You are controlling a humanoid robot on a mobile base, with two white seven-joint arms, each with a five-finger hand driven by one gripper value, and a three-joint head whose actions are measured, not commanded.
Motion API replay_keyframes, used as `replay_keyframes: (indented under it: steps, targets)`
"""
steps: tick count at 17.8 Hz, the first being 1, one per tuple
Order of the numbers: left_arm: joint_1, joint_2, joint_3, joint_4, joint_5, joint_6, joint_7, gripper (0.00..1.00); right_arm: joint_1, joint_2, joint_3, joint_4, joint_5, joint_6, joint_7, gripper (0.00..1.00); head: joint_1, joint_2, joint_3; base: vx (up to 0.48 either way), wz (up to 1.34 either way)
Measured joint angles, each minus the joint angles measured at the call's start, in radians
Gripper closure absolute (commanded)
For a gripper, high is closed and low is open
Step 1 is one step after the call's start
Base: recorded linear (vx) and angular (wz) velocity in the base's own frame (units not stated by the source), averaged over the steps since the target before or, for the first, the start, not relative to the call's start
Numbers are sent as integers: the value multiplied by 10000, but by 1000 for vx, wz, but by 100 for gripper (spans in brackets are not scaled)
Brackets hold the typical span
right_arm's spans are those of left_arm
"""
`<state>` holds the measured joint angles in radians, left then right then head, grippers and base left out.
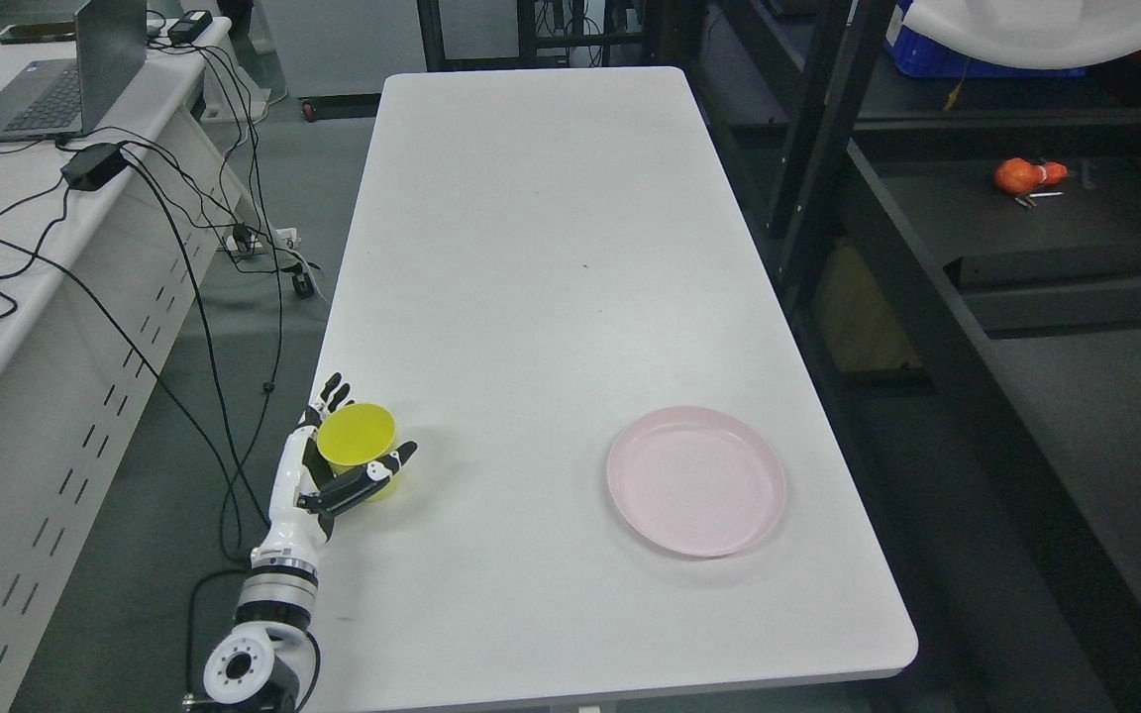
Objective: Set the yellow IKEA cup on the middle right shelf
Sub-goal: 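Close the left hand fingers around the yellow cup, then lift the yellow cup with the left hand while turning toward the shelves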
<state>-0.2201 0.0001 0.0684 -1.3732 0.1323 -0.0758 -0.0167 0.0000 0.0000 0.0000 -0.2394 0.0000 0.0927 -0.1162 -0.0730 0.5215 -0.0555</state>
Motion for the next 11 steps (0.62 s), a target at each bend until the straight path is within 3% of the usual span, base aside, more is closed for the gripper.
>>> replay_keyframes:
  steps: [3,8,9,11]
  targets:
    - [-46,0,-32,243,-5,-9,-1,41,0,0,0,0,0,0,0,1,0,0,0,0,0]
    - [-7,-1,-33,578,412,-719,-4,94,-1,0,0,0,0,0,1,1,0,0,0,0,0]
    - [10,-1,-27,629,553,-915,-3,100,0,0,0,0,0,0,0,1,0,0,0,0,0]
    - [52,-2,9,726,847,-1488,2,100,-1,0,0,0,0,0,0,1,0,0,0,0,0]
